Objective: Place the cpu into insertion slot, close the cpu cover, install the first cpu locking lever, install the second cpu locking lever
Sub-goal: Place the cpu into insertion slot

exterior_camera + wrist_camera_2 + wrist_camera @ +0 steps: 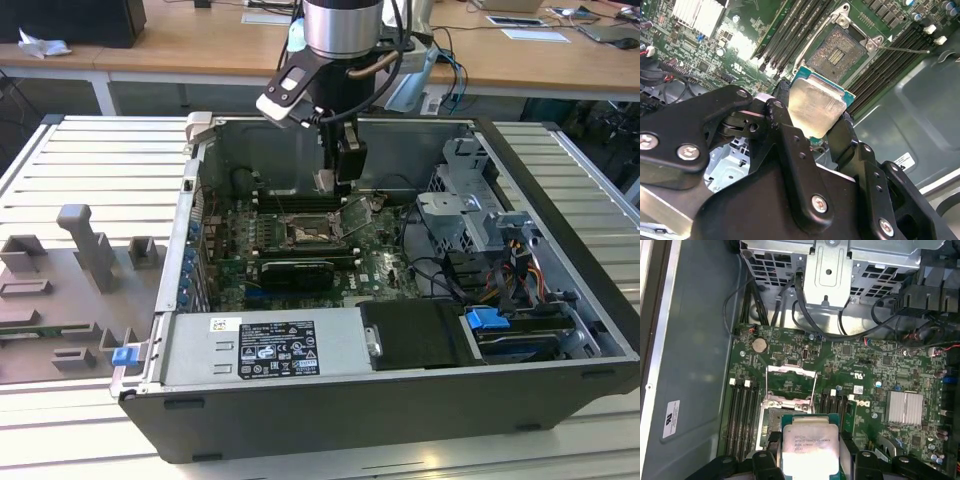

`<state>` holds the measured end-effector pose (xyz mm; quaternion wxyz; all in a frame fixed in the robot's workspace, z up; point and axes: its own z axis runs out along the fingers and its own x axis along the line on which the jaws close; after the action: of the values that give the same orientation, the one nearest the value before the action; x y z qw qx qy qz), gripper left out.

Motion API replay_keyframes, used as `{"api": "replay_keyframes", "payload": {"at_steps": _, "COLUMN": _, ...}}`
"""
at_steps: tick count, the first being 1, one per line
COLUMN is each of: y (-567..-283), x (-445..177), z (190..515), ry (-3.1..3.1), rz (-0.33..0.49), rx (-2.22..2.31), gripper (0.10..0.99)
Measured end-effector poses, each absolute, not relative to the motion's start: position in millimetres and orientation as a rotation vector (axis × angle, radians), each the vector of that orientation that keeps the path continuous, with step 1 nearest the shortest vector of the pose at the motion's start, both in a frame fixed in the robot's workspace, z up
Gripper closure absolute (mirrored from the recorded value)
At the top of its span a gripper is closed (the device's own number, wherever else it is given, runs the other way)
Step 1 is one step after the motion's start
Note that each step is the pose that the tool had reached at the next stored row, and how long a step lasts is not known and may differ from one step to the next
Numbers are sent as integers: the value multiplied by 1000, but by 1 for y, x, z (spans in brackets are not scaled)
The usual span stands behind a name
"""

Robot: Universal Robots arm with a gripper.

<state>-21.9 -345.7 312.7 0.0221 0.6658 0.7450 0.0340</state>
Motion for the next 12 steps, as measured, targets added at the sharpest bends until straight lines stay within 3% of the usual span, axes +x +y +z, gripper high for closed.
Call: {"api": "replay_keyframes", "payload": {"at_steps": 12, "y": -346, "x": -22, "z": 296, "ry": 2208, "rz": 99, "rx": 2167, "gripper": 541}}
